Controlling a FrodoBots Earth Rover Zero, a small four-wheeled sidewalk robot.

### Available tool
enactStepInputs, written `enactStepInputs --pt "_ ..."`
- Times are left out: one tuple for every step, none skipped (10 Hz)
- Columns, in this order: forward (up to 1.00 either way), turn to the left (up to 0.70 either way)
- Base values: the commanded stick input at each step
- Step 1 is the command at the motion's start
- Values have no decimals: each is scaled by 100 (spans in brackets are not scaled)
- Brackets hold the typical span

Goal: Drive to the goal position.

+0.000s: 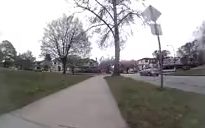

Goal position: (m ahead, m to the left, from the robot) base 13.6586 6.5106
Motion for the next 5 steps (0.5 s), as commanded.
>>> enactStepInputs --pt "26 0" --pt "0 0" --pt "0 0" --pt "0 0" --pt "0 0"
